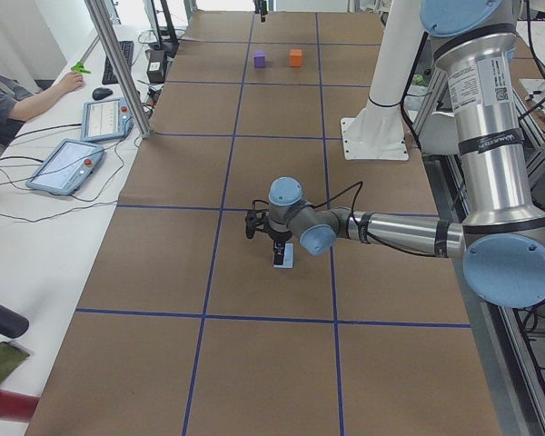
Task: Place blue block between orange and purple blocks
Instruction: 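Lower the left gripper onto the light blue cube and grasp it, then carry the light blue cube with the left gripper to the table center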
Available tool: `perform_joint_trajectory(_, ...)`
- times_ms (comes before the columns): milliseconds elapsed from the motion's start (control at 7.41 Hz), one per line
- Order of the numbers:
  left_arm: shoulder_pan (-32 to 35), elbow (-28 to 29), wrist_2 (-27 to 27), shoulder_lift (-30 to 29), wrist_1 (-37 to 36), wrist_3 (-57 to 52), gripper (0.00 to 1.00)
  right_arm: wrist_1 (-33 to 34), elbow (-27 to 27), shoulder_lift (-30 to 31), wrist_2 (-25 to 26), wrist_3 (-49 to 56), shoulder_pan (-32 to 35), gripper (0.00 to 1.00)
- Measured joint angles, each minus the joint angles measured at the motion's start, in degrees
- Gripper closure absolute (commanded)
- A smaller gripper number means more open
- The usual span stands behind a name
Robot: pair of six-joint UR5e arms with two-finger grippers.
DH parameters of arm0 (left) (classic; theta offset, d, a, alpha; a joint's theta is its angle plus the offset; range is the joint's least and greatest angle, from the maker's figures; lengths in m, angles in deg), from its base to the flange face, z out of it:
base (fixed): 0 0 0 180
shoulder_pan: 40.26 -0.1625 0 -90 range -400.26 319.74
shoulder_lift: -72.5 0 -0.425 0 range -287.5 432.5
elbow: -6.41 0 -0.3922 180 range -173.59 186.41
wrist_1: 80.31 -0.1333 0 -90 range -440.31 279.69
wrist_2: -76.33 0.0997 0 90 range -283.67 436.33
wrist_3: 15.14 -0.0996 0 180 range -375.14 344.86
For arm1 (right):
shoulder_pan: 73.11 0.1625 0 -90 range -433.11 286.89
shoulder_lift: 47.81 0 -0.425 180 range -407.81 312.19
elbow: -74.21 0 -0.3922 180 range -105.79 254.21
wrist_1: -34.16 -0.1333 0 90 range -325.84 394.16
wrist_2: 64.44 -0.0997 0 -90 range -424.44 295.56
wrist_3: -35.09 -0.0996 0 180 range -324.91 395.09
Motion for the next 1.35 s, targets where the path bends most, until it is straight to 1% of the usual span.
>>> perform_joint_trajectory(270, -1.48, 0.65, 1.50, -0.51, -0.14, 0.20, 0.00, 0.00, 0.10, 0.05, 0.00, 0.00, -0.03, 0.00)
perform_joint_trajectory(405, -2.24, 1.01, 2.08, -0.97, -0.22, 0.38, 0.05, 0.00, 0.12, 0.05, 0.00, 0.00, -0.04, 0.00)
perform_joint_trajectory(540, -2.93, 1.50, 2.45, -1.29, -0.27, 0.56, 0.29, 0.00, 0.12, 0.08, 0.00, 0.00, -0.02, 0.00)
perform_joint_trajectory(675, -3.57, 1.97, 2.62, -1.46, -0.29, 0.64, 0.51, 0.00, 0.13, 0.11, 0.00, 0.00, -0.01, 0.00)
perform_joint_trajectory(810, -4.11, 2.28, 2.64, -1.55, -0.31, 0.69, 0.66, 0.00, 0.12, 0.13, 0.00, 0.00, 0.00, 0.00)
perform_joint_trajectory(944, -4.36, 2.26, 2.46, -1.64, -0.33, 0.74, 0.68, 0.00, 0.11, 0.14, 0.00, 0.00, 0.00, 0.00)
perform_joint_trajectory(1079, -4.47, 1.79, 1.90, -2.18, -0.58, 0.80, 0.68, 0.00, 0.11, 0.14, 0.00, 0.00, 0.00, 0.00)
perform_joint_trajectory(1214, -4.47, 0.29, 0.62, -4.09, -3.08, 0.86, 0.68, 0.00, 0.11, 0.14, 0.00, 0.00, 0.00, 0.00)
perform_joint_trajectory(1349, -4.45, -2.45, -0.98, -8.14, -10.20, 0.91, 0.68, 0.00, 0.12, 0.14, 0.00, 0.00, -0.02, 0.00)
